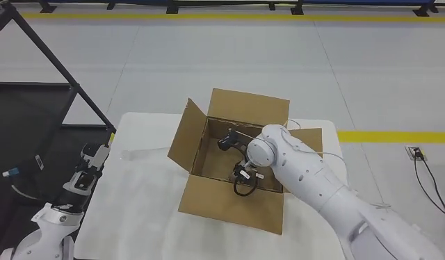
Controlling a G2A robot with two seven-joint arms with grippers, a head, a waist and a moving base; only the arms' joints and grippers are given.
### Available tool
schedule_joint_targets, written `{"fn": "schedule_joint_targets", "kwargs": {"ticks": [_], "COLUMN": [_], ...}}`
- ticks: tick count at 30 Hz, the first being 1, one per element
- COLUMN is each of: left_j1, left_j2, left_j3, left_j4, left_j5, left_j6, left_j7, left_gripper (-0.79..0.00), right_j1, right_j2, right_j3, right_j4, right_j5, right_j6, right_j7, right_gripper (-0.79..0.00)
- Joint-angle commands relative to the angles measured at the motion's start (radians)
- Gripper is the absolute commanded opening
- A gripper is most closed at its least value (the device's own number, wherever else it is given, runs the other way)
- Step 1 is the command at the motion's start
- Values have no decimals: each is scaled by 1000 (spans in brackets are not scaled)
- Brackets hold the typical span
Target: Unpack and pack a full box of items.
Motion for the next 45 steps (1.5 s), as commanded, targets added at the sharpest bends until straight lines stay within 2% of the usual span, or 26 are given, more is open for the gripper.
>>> {"fn": "schedule_joint_targets", "kwargs": {"ticks": [1,5,12,19,20,23,25,27,28,32,35,37,39,40,45], "left_j1": [0,0,0,0,0,0,0,0,0,0,0,0,0,0,0], "left_j2": [0,0,0,0,0,0,0,0,0,0,0,0,0,0,0], "left_j3": [0,0,0,0,0,0,0,0,0,0,0,0,0,0,0], "left_j4": [0,0,0,0,0,0,0,0,0,0,0,0,0,0,0], "left_j5": [0,0,0,0,0,0,0,0,0,0,0,0,0,0,0], "left_j6": [0,0,0,0,0,0,0,0,0,0,0,0,0,0,0], "left_j7": [0,0,0,0,0,0,0,0,0,0,0,0,0,0,0], "left_gripper": [0,0,0,0,0,0,0,0,0,0,0,0,0,0,0], "right_j1": [-3,-24,-26,-16,-14,-12,-11,-11,-11,-12,-10,-8,-5,-3,14], "right_j2": [0,-9,-37,-80,-85,-101,-111,-121,-126,-145,-158,-166,-172,-175,-179], "right_j3": [-3,-5,-2,-5,-5,-4,-3,-2,-1,0,1,2,5,7,20], "right_j4": [-2,-7,68,175,190,233,261,287,299,342,371,386,401,407,427], "right_j5": [-7,-31,-62,-48,-46,-41,-38,-35,-33,-33,-36,-37,-37,-37,-42], "right_j6": [2,17,33,-6,-15,-36,-49,-58,-64,-79,-80,-81,-85,-88,-128], "right_j7": [-5,-49,-149,-133,-133,-141,-149,-157,-161,-175,-180,-185,-192,-199,-239], "right_gripper": [0,0,0,0,-71,-169,-329,-336,-391,-406,-459,-536,-754,-785,-785]}}
